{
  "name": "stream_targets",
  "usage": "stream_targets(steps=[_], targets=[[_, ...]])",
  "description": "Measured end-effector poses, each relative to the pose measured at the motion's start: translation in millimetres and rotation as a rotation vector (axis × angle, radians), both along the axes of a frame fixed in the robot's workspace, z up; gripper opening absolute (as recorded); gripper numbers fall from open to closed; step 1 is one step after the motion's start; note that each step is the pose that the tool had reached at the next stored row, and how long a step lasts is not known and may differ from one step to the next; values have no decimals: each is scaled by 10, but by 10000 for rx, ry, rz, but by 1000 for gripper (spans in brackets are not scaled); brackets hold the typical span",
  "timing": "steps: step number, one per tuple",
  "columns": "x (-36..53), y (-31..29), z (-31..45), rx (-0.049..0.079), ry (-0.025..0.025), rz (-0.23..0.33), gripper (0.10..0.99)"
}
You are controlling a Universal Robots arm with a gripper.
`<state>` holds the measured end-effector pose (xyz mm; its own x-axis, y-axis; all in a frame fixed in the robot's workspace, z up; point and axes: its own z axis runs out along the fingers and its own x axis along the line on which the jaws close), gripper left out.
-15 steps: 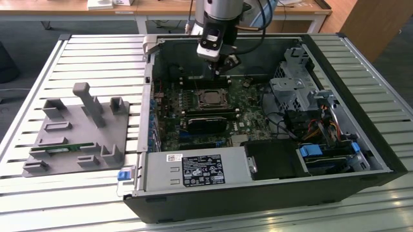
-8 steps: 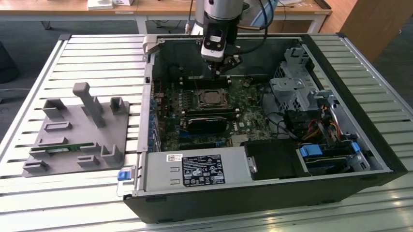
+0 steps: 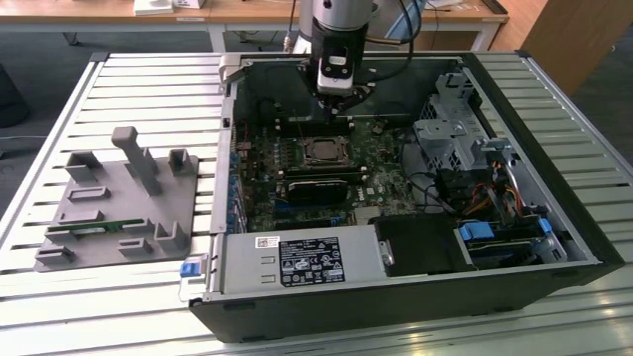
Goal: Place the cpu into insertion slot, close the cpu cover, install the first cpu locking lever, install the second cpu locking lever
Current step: 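Install the first cpu locking lever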
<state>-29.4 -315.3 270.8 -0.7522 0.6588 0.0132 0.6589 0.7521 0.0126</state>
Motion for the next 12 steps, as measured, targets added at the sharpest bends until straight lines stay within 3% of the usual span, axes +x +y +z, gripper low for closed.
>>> stream_targets(steps=[12], targets=[[0,0,0,-1,-1,1912,106]])
